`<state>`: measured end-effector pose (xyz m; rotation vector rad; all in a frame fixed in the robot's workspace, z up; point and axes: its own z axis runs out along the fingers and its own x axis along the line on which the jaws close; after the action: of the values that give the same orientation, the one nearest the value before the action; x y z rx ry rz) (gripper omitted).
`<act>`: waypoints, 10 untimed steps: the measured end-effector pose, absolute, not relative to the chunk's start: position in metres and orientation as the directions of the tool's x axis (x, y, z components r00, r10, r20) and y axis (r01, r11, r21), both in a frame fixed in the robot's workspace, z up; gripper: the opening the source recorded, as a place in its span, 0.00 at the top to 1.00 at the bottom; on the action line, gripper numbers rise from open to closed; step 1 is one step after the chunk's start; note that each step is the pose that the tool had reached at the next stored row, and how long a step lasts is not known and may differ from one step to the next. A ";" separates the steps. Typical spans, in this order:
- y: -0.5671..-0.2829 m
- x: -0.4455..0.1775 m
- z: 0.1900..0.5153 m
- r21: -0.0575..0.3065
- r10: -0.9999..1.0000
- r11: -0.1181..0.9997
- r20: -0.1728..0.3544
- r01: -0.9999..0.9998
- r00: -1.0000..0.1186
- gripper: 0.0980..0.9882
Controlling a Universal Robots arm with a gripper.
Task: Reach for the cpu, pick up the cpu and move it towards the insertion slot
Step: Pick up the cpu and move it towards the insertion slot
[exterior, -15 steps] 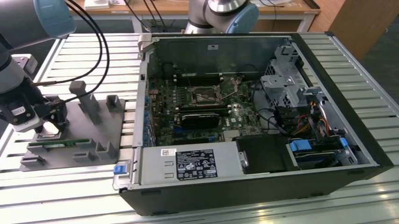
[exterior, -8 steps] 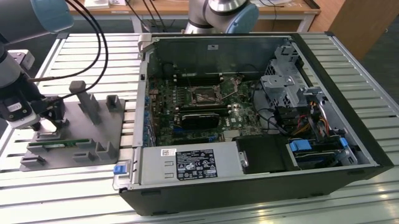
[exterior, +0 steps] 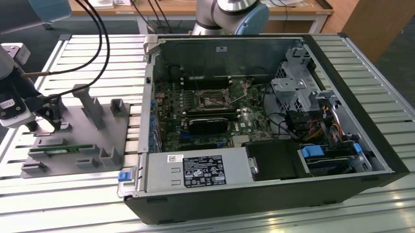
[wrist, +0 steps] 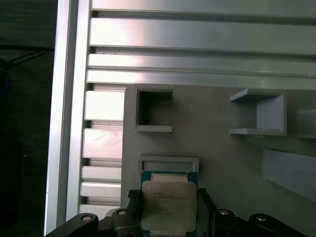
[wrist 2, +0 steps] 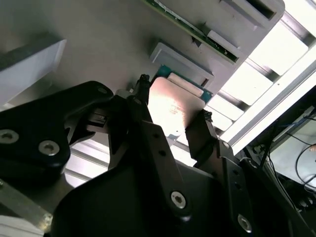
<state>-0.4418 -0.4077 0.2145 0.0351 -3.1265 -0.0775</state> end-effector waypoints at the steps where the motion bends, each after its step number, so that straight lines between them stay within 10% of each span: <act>1: -0.408 -0.442 0.214 0.050 -0.023 0.999 0.013 -0.022 -1.000 0.50; 10: -0.408 -0.442 0.223 0.049 -0.023 0.999 0.013 -0.022 -1.000 0.50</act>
<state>-0.4418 -0.4078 0.2229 0.0352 -3.1264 -0.0772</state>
